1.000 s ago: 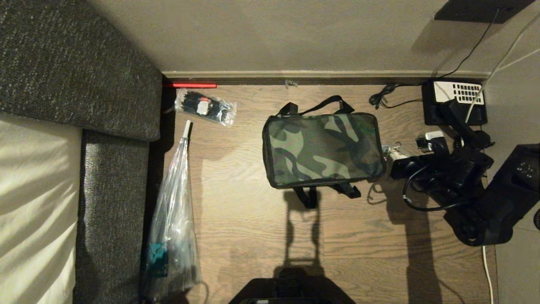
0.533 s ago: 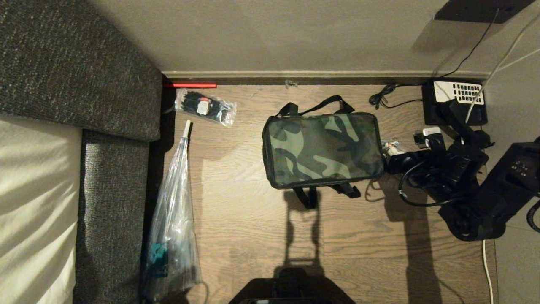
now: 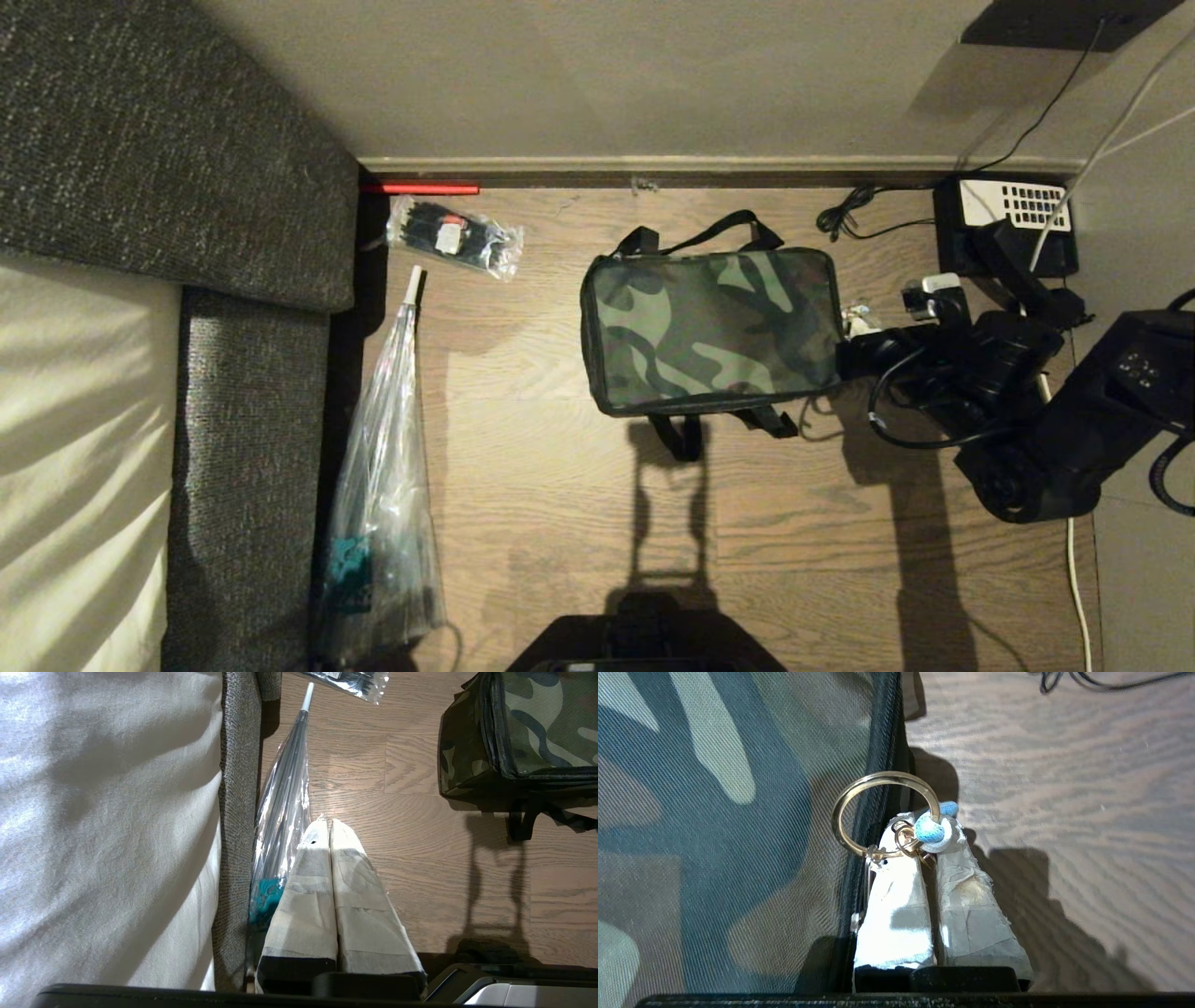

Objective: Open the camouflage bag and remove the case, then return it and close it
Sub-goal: Open the top of the storage box

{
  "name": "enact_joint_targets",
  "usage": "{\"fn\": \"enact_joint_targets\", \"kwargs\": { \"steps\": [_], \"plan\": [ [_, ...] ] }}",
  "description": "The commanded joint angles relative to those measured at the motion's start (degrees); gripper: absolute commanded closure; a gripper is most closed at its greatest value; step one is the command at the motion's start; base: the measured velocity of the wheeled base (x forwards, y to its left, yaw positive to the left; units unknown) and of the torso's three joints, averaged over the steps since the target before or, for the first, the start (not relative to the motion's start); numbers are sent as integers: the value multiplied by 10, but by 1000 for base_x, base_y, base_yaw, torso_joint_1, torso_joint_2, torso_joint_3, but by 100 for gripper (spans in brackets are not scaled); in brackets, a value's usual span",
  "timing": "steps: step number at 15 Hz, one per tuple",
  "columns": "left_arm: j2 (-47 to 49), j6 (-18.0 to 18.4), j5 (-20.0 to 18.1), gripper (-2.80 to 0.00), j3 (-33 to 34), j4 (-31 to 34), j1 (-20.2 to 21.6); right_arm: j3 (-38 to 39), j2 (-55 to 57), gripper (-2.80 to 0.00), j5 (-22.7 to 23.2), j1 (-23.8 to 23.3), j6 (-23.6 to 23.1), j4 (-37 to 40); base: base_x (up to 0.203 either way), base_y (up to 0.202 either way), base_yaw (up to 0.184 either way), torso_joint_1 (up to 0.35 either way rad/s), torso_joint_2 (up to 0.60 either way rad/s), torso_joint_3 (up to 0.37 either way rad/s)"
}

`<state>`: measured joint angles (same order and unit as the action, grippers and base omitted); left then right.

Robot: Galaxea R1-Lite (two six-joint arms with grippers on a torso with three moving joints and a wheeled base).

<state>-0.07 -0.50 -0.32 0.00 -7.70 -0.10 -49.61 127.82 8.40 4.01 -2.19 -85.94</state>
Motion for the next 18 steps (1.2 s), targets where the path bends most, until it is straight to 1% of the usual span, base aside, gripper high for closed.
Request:
{"fn": "enact_joint_targets", "kwargs": {
  "steps": [1,8,15,18],
  "plan": [
    [1,0,0,0,23,-1,0,-11,2,0,0,1,0,-4,0,0,0,0,0,0],
    [1,0,0,0,23,0,0,-27,-11,0,1,0,3,24,0,0,0,0,0,0],
    [1,0,0,0,23,0,0,-31,-23,0,0,-10,4,29,0,0,0,0,0,0],
    [1,0,1,0,23,-1,0,-36,-22,0,1,-9,16,37,0,0,0,0,0,0]
  ]
}}
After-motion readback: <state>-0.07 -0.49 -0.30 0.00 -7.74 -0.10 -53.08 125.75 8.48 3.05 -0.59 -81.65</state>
